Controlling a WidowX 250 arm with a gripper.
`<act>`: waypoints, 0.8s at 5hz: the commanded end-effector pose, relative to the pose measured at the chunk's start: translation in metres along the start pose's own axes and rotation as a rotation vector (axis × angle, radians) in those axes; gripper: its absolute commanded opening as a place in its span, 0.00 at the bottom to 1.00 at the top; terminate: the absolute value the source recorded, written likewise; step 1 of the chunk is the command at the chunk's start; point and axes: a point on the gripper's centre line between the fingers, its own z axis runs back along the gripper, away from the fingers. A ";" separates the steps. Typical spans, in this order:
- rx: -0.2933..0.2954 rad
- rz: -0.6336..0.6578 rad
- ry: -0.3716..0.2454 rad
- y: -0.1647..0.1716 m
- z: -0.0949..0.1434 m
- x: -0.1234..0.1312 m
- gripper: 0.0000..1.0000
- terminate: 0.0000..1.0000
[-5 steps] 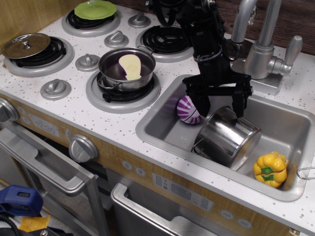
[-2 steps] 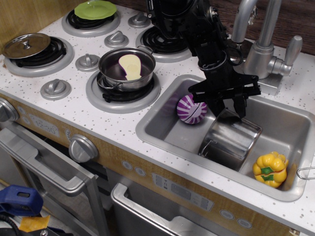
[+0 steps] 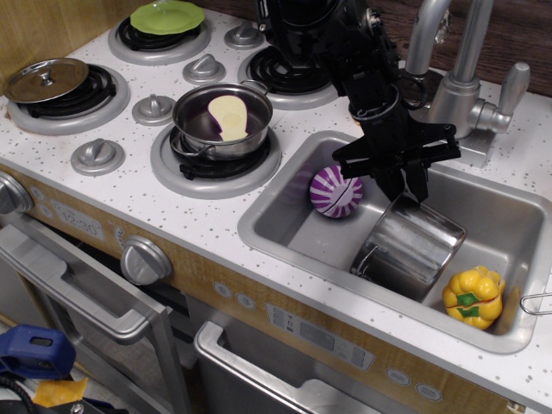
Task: Flip pot upright in sink
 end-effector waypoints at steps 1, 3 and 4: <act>0.001 0.050 -0.003 -0.029 0.016 -0.004 0.00 0.00; 0.030 0.108 -0.046 -0.047 0.021 -0.016 0.00 0.00; 0.168 0.058 -0.151 -0.054 0.019 -0.026 0.00 0.00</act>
